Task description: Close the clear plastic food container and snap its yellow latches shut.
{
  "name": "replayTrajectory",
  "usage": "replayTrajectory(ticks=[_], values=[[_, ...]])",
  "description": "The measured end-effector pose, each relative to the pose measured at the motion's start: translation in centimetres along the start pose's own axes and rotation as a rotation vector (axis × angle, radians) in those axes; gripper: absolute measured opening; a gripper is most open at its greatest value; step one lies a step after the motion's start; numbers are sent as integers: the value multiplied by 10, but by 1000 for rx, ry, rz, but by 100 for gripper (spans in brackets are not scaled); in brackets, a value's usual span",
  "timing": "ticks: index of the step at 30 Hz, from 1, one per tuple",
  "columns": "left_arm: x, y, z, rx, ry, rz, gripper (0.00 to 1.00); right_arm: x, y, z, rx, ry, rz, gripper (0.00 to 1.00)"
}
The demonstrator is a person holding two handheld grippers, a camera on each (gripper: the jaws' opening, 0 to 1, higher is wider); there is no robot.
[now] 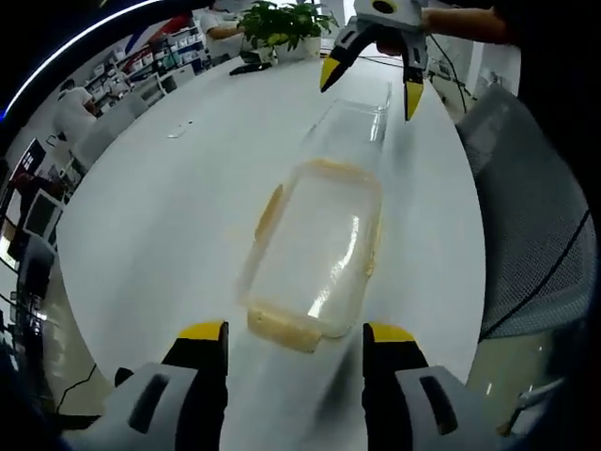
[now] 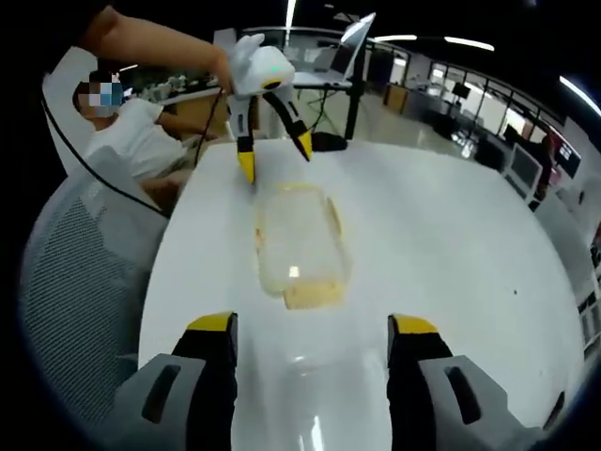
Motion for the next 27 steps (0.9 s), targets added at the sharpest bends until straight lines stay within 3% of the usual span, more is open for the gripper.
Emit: replayTrajectory(ticks=[9,27], values=[[-8,8,7,-47,45,56,51,4,19,5,35,-29,3,53],[-7,20,11,-134,128,92,46,6,42,6,89,-68,43,46]])
Point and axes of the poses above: the point that each gripper's makers call its tool centre point, and the gripper's own axes: y roughly forward along the fingers, z roughly to its left, x roughly out of its top, the point moved 2 cm from there along -y, roughly backward along the fingers, and after that the axes turned 10 degrees about -x, right-handed, at the moved point
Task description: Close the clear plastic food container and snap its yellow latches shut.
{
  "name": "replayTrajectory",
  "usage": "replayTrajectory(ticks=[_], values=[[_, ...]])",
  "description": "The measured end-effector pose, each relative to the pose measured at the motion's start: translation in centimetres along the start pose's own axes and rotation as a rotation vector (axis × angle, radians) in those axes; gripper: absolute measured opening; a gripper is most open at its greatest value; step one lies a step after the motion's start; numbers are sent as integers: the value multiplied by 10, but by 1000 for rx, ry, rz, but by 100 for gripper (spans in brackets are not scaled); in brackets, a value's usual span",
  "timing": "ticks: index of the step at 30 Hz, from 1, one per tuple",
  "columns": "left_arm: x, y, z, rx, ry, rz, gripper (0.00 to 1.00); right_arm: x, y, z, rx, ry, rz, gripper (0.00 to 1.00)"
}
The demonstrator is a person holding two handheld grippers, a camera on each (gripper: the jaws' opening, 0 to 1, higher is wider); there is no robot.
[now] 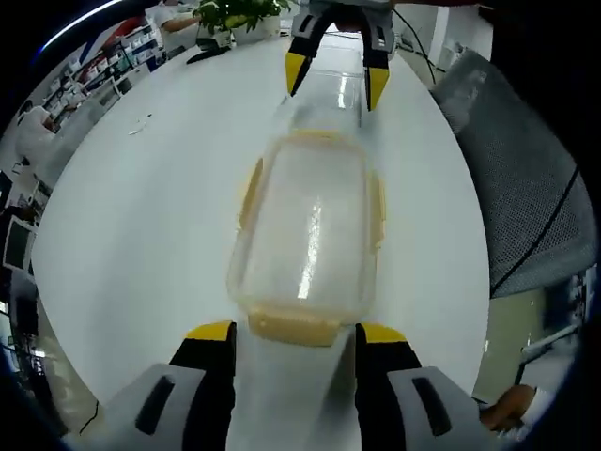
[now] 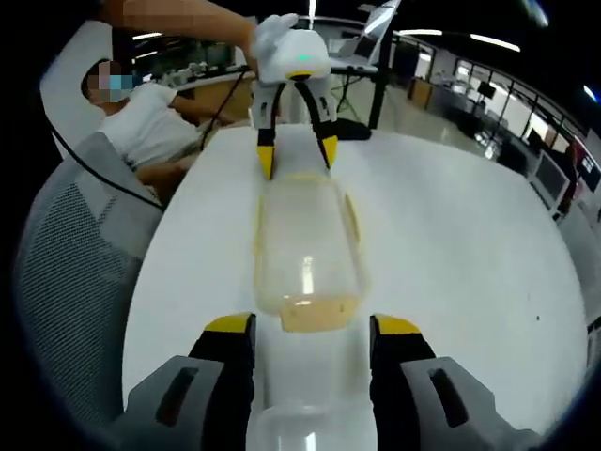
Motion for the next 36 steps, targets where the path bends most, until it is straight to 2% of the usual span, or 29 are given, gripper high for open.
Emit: replayTrajectory(ticks=[9,13,15,16,24,31,36], values=[[0,5,3,-62,47,34,45,-2,7,2,20,-22,17,44],[-3,9,0,-97,69,59,36,-1,9,0,24,-22,21,44],[-6,12,1,-96,83,76,35,0,10,0,24,-22,21,44],[-4,11,1,-94,102,73,35,0,10,0,25,-22,20,44],[-1,13,2,-94,88,48,36,-2,13,1,33,-33,26,43],[3,15,2,-80,54,-23,34,-3,17,1,46,-48,26,42],[4,15,0,-78,52,-35,34,-4,21,-2,48,-90,45,43]])
Point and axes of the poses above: the point that each gripper's makers call its tool centre point, and the gripper's own axes: y roughly forward along the fingers, z roughly to its left, x roughly out of its top, the point moved 2 cm from there along -y, roughly backward along the fingers, and after that the axes turned 10 degrees about -x, right-handed, at the moved point
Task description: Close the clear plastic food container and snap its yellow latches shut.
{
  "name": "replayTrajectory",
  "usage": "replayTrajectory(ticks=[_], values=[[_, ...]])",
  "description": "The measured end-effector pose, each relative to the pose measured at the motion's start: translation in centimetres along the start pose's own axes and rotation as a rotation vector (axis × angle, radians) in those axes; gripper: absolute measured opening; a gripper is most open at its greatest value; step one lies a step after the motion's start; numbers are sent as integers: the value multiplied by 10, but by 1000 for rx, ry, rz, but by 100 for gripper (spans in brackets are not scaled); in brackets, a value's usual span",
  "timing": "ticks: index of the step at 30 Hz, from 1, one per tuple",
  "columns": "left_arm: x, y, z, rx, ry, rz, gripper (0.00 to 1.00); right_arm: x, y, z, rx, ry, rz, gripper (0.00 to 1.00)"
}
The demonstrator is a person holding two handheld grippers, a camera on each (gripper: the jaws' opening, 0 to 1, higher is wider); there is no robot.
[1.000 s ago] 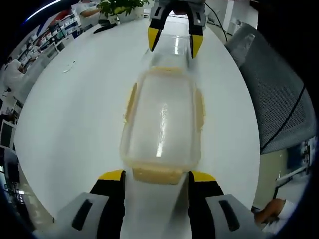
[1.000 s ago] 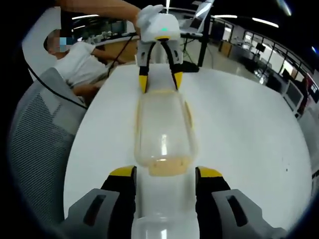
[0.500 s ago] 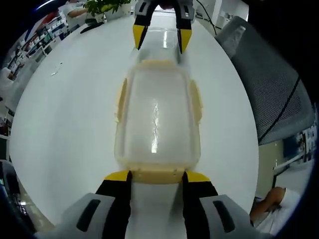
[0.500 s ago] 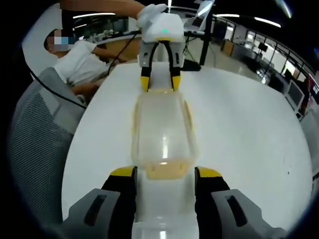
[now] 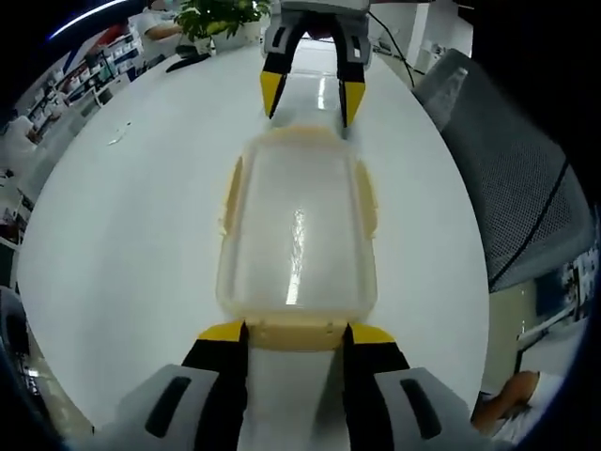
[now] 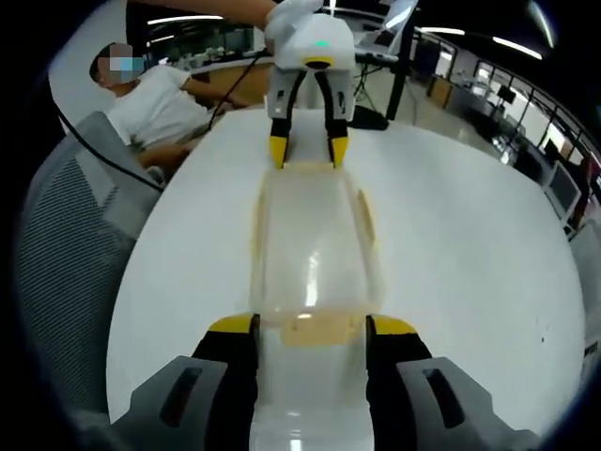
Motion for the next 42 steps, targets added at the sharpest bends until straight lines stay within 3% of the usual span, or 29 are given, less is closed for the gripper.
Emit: replayTrajectory(ticks=[5,15,26,34,42], values=[[0,0,0,-3,7,6,33,1,1,-6,8,1,0,42],[0,0,1,-9,20,24,33,-9,8,-1,64,-49,61,41],[0,0,0,-10,22,26,33,-16,21,1,66,-63,104,40],[0,1,0,-8,18,20,33,-16,21,-1,67,-24,102,40],[1,0,0,-1,8,21,33,-15,20,0,65,-37,125,37]])
Point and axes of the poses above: the point that each gripper's makers call its tool centre point, and the gripper's own axes: y roughly forward along the fingers, z roughly to its left, x roughly out of its top, the point moved 2 cm from there along -y, roughly backward along the fingers, and after that the axes turned 10 degrees about -x, right-handed, at the moved point
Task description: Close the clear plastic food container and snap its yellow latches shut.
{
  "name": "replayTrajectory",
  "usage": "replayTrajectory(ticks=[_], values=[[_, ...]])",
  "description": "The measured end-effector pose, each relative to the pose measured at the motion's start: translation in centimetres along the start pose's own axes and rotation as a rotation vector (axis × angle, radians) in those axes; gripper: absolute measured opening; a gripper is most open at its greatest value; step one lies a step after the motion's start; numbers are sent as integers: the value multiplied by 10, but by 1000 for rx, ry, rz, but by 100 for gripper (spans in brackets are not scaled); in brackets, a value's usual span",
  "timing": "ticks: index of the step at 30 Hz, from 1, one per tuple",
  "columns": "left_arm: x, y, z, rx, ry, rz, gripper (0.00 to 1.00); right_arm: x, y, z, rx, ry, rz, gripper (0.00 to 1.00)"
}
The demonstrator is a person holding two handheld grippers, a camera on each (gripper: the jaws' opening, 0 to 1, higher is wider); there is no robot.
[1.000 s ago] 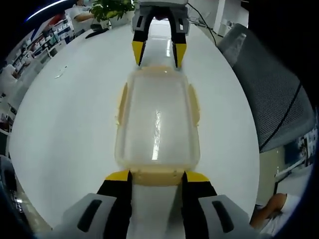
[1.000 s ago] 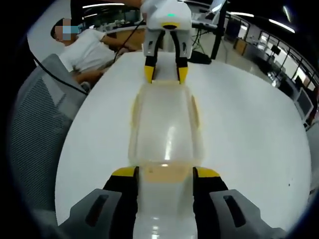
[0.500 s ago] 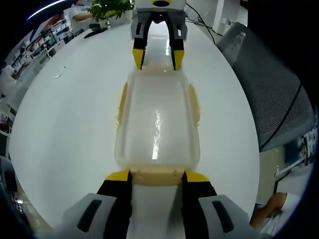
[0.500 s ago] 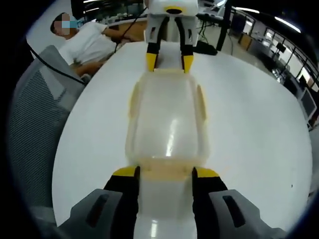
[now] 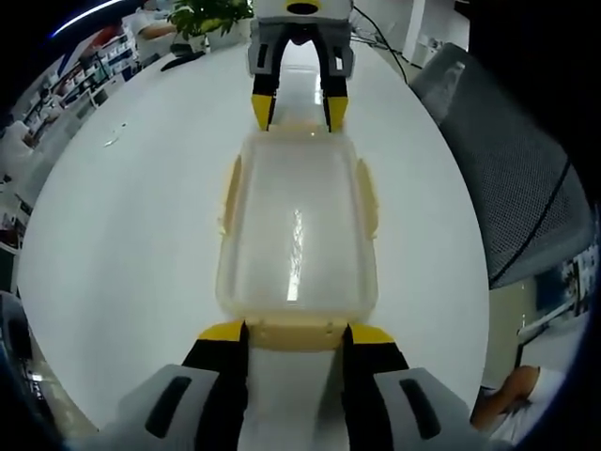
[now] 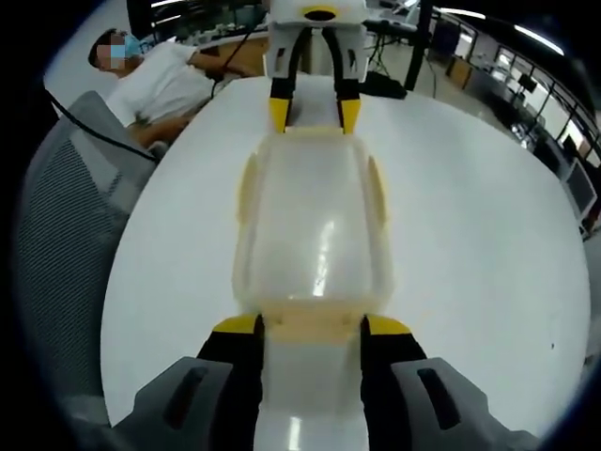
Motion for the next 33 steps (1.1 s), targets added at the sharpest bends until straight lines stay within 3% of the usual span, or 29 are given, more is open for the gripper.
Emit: replayTrajectory(ticks=[10,21,33], values=[[0,0,-3,0,-14,-13,33,0,-2,3,3,-4,14,32],[1,0,-7,11,-14,26,32,6,-15,1,-6,-28,5,32],[7,-23,-18,42,-23,38,32,22,-38,4,-28,-40,-26,33]])
Point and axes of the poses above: the point that each gripper's makers call its tool centre point, and the gripper's own axes: y roughly forward along the fingers, z roughly to its left, x roughly out of its top, the point moved 2 cm from there along -y, roughly backward along the fingers, and after that the axes turned 10 degrees about -x, right-handed, at the moved point
